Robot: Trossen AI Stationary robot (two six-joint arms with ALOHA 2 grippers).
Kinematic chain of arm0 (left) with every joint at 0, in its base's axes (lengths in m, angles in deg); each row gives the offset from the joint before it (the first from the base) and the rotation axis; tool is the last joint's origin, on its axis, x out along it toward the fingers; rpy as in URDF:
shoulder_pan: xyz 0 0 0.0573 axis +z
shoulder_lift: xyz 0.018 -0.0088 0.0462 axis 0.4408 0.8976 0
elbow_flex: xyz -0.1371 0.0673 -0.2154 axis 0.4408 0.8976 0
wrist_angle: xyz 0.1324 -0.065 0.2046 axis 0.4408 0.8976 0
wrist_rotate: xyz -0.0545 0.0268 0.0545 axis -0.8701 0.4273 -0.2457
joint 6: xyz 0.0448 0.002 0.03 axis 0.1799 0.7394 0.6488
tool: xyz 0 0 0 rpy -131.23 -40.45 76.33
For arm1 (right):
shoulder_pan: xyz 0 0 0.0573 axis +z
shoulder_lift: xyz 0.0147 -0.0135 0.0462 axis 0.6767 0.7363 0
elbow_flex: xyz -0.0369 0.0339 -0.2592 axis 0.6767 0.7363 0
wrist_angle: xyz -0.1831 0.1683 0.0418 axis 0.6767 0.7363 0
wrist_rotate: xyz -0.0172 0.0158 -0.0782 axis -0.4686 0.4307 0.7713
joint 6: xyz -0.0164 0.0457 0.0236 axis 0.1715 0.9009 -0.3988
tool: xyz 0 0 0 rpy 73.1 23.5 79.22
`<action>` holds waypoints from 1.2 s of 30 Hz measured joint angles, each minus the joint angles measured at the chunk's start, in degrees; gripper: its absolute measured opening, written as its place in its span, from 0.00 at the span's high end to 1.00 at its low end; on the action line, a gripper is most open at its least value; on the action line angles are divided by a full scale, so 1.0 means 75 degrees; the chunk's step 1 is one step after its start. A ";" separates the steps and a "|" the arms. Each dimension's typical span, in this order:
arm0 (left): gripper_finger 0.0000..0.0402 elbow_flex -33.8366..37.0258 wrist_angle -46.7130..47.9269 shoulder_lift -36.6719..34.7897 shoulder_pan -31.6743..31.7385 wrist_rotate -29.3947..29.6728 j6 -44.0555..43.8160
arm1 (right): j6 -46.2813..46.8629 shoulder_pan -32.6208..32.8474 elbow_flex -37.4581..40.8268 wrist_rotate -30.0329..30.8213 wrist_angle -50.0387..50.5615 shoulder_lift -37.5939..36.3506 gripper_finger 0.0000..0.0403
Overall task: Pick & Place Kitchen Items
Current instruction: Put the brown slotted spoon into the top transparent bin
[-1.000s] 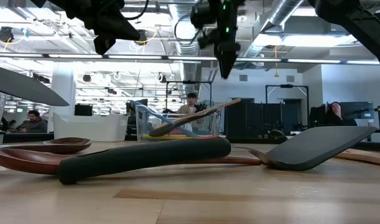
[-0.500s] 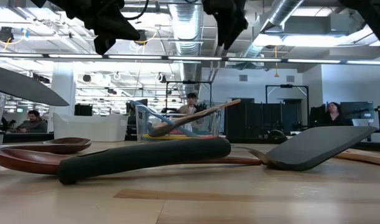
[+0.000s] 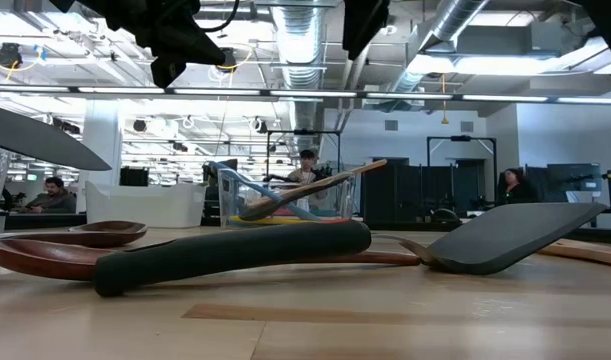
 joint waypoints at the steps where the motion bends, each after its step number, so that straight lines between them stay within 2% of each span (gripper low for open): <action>1: 1.00 0.0000 0.0002 -0.0001 0.0000 0.0000 0.0000 | 0.0140 0.0047 0.0002 -0.0001 0.0000 0.0000 0.34; 4: 1.00 0.0000 0.0002 0.0001 0.0000 0.0000 0.0000 | 0.0355 0.0224 0.0003 -0.0006 0.0000 0.0003 0.37; 7: 1.00 0.0000 0.0005 -0.0001 -0.0009 0.0000 0.0000 | 0.0228 0.0413 0.0079 -0.0069 0.0003 -0.0114 0.46; 10: 1.00 0.0000 0.0006 0.0001 -0.0055 -0.0001 0.0000 | -0.0059 0.0583 0.0212 -0.0107 -0.0001 -0.0379 0.62; 14: 1.00 0.0000 0.0007 0.0000 -0.0064 -0.0001 0.0052 | -0.0131 0.0785 0.0874 -0.0012 0.0000 -0.1018 0.90; 16: 1.00 0.0000 0.0008 -0.0001 -0.0064 0.0000 0.0318 | -0.0225 0.0882 0.1447 0.0010 -0.0003 -0.1502 0.97; 20: 1.00 0.0000 0.0005 -0.0001 -0.0064 0.0002 0.0793 | 0.0183 0.1064 0.3097 0.0232 -0.0706 -0.2716 0.95; 24: 1.00 0.0000 -0.0057 0.0000 -0.0064 0.0043 0.1214 | 0.0334 0.1262 0.5330 0.0408 -0.2294 -0.4240 0.99; 29: 1.00 0.0003 -0.0364 0.0001 -0.0209 0.0055 0.1734 | 0.0636 0.1555 0.8006 0.0428 -0.4540 -0.6248 0.98; 36: 1.00 0.0003 -0.0663 0.0001 -0.0756 0.0041 0.2133 | 0.1446 0.2026 1.0819 0.0436 -0.6782 -0.8649 0.99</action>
